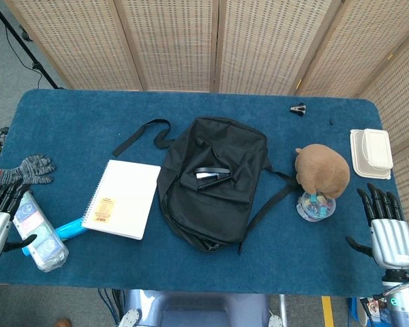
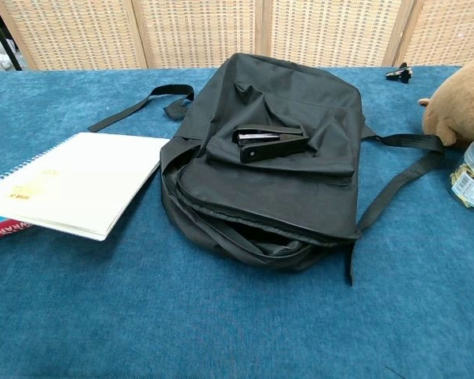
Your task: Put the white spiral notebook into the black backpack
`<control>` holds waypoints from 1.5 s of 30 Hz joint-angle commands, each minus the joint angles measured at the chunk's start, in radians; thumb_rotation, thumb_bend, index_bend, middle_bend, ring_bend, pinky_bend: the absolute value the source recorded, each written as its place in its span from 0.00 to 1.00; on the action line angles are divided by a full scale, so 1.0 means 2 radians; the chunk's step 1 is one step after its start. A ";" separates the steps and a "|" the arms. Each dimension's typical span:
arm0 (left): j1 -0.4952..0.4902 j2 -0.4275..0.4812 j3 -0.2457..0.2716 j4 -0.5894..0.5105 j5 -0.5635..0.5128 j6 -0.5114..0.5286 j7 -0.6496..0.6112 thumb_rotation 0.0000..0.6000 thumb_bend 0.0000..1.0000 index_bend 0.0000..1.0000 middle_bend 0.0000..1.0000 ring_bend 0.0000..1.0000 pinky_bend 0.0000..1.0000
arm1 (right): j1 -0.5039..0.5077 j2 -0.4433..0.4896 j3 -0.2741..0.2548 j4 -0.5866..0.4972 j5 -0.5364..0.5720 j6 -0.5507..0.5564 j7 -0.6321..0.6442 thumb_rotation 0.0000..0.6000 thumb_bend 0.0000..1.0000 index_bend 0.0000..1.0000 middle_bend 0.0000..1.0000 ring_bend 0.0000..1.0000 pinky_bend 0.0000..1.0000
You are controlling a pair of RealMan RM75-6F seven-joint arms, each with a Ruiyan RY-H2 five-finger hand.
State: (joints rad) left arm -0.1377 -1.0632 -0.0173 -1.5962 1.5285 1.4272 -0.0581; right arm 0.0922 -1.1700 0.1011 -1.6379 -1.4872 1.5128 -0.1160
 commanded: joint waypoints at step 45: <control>-0.076 -0.276 0.001 0.085 0.027 -0.096 0.202 1.00 0.00 0.00 0.00 0.00 0.00 | -0.003 0.018 0.007 -0.007 0.013 -0.003 0.042 1.00 0.00 0.00 0.00 0.00 0.00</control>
State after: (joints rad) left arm -0.2847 -1.5901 -0.0079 -1.4629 1.5851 1.2264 0.3730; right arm 0.0855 -1.1335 0.1149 -1.6523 -1.4611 1.5077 -0.0320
